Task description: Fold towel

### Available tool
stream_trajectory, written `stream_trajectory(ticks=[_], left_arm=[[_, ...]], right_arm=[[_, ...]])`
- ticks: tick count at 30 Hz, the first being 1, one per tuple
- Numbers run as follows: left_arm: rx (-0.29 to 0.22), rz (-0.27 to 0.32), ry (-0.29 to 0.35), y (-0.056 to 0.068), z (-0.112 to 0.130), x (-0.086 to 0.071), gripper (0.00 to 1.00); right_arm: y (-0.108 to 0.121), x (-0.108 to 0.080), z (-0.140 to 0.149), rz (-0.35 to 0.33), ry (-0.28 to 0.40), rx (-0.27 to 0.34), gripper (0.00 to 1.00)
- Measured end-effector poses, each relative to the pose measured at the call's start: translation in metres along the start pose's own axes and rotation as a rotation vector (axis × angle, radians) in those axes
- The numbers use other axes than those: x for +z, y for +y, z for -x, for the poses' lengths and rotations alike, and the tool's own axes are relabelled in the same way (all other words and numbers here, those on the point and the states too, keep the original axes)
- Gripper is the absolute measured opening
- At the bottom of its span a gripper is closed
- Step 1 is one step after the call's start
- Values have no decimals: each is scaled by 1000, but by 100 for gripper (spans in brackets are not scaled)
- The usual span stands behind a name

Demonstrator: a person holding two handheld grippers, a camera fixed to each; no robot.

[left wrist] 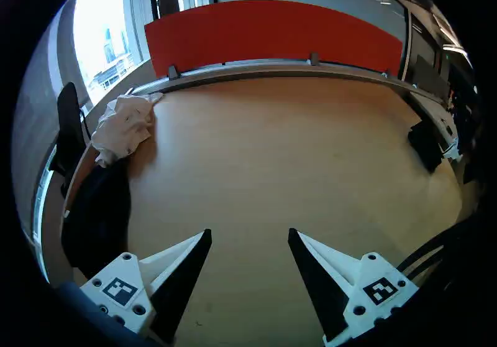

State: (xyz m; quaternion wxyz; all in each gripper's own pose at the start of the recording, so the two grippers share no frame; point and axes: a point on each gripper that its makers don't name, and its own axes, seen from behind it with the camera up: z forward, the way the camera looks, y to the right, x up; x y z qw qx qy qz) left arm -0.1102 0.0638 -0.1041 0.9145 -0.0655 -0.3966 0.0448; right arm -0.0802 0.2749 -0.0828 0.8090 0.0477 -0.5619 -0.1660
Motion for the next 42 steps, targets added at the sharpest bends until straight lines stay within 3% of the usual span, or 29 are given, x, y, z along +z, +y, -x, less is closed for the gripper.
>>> stream_trajectory(ticks=[15,25,31,35,42], left_arm=[[10,-7,-6,-1,1,-1,91],[12,-8,0,-1,-2,-2,91],[4,-8,11,-2,-6,-2,91],[1,-7,17,-3,-8,-2,91],[4,-3,22,-2,-10,-3,91]], right_arm=[[-5,14,5,2,-16,17,4],[0,5,1,9,15,27,11],[7,-7,-4,33,40,23,37],[9,-13,-6,38,54,26,67],[7,-18,-8,33,64,26,87]])
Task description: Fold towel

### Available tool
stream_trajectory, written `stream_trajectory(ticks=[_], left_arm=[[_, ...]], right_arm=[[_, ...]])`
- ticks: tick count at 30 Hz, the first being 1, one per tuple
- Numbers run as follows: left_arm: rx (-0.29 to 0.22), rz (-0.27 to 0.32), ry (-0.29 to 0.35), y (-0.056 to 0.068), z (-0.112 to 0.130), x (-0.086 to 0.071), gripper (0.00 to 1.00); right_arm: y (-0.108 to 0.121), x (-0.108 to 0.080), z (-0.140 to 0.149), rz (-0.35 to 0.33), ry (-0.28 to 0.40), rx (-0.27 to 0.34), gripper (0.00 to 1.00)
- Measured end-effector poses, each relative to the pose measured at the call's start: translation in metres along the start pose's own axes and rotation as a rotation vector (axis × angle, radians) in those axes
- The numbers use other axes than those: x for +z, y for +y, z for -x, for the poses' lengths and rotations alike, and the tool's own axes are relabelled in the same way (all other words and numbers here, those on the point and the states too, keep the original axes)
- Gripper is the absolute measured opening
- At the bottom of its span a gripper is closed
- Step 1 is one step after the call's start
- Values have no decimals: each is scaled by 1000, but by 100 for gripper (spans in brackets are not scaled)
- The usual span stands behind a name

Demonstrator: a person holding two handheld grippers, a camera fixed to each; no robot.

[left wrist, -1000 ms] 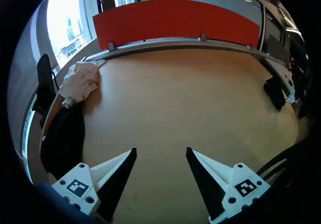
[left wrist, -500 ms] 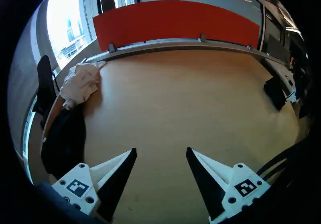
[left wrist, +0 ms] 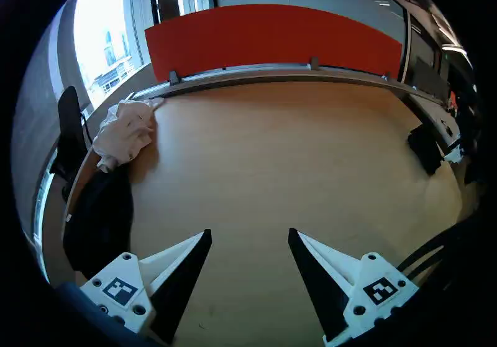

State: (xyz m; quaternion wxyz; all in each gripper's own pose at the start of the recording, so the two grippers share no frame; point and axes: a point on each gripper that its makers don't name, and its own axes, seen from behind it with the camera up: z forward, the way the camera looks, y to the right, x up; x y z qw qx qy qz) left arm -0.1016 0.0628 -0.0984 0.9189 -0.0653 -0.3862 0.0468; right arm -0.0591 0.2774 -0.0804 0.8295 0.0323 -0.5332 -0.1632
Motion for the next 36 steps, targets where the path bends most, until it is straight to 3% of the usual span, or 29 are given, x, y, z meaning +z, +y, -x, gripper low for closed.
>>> stream_trajectory(ticks=[12,16,27,36], left_arm=[[-6,-1,16,-4,-4,-2,91],[-14,-1,24,-5,-7,-2,91],[-18,-12,45,-9,-18,-1,91],[-48,-30,78,-17,-30,1,91]], right_arm=[[-5,-16,-12,5,56,38,87],[-12,-20,-20,-1,94,90,87],[-23,-21,-34,-9,169,314,87],[-23,-26,-41,17,209,363,87]])
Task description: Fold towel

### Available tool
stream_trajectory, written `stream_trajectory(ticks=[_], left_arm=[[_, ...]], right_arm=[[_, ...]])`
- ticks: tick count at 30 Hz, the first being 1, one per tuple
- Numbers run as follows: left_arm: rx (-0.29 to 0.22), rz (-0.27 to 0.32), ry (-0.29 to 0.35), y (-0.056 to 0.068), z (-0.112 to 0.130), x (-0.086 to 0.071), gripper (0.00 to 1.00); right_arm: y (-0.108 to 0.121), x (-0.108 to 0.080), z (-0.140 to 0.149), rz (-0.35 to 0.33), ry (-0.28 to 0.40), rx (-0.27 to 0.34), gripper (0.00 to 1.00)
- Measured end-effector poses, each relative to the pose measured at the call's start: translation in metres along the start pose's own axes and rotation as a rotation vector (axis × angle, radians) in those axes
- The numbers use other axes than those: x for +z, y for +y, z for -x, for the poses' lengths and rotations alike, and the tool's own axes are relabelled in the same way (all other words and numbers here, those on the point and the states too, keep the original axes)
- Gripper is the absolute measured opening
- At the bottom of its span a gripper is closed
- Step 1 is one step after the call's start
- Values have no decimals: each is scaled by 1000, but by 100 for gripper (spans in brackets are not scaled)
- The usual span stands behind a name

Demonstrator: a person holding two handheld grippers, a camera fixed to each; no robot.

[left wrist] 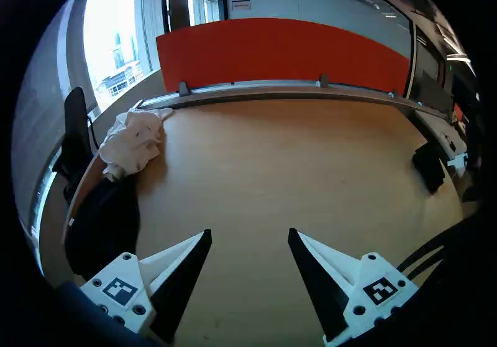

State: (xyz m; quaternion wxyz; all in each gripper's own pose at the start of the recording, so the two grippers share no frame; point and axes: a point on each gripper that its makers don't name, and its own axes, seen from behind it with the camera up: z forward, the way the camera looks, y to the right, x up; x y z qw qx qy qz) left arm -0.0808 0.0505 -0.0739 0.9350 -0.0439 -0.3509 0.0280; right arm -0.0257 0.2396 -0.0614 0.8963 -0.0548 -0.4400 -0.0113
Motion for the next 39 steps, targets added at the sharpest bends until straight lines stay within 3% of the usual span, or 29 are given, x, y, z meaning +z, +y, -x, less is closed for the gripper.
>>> stream_trajectory(ticks=[14,30,39], left_arm=[[-25,-44,148,-15,-61,3,91],[-53,-87,293,-31,-110,0,91],[-61,-76,357,-33,-133,-6,91]], right_arm=[[-15,-33,-57,37,255,55,87],[-39,-72,-107,20,498,30,87],[-60,-106,-148,-7,642,23,90]])
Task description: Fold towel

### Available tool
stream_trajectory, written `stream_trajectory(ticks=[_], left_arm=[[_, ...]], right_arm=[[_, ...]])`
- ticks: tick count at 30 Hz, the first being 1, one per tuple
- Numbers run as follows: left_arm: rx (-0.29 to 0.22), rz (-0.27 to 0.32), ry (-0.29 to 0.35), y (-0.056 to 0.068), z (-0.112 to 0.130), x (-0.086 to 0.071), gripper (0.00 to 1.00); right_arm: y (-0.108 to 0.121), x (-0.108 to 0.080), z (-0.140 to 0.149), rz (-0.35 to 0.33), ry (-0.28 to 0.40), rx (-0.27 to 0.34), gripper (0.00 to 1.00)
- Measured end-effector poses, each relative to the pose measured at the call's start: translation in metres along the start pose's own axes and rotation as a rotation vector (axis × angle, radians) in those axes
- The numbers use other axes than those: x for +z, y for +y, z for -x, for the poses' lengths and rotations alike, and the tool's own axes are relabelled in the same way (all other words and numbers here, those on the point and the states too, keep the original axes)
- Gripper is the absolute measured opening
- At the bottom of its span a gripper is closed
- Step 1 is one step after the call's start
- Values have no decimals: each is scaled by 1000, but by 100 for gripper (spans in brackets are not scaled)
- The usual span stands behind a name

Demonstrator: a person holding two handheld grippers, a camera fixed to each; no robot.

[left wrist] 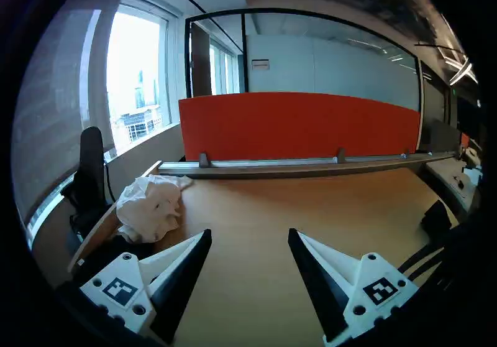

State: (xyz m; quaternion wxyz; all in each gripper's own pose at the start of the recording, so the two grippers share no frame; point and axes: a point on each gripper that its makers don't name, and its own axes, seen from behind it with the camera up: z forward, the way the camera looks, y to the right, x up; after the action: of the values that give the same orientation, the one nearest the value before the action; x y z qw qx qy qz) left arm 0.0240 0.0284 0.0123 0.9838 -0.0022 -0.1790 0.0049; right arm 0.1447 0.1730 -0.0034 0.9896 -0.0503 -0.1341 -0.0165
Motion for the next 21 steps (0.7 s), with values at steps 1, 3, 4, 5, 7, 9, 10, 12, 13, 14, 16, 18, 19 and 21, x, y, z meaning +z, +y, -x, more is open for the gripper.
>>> stream_trajectory(ticks=[1,3,4,5,7,9,10,12,13,14,16,18,19,21], left_arm=[[-2,2,7,0,-3,0,91],[-5,7,22,1,-9,1,91],[-6,10,28,2,-11,1,91],[-8,14,35,3,-14,1,91],[-10,19,47,4,-19,1,91],[-13,23,58,4,-24,1,91],[-15,24,63,4,-26,1,91],[-20,25,74,3,-30,1,91],[-24,25,80,3,-32,1,91],[-27,26,86,3,-35,2,91],[-36,25,96,1,-38,2,91],[-45,25,105,-1,-41,3,91],[-48,26,109,-1,-43,3,91],[-56,30,116,-2,-46,3,91]], right_arm=[[-3,0,-4,-2,10,0,90],[-9,-1,-13,-9,29,1,90],[-13,-1,-16,-16,35,2,90],[-18,-2,-20,-24,42,3,90],[-25,-2,-25,-34,53,5,90],[-33,-1,-31,-42,64,6,89],[-37,-2,-34,-48,69,5,89],[-46,-2,-39,-59,80,4,90],[-51,-2,-42,-64,84,3,90],[-56,-3,-44,-70,89,1,90],[-65,-3,-50,-78,99,3,89],[-76,-4,-57,-87,109,7,90],[-81,-5,-59,-93,112,10,90],[-93,-7,-64,-107,120,17,90]])
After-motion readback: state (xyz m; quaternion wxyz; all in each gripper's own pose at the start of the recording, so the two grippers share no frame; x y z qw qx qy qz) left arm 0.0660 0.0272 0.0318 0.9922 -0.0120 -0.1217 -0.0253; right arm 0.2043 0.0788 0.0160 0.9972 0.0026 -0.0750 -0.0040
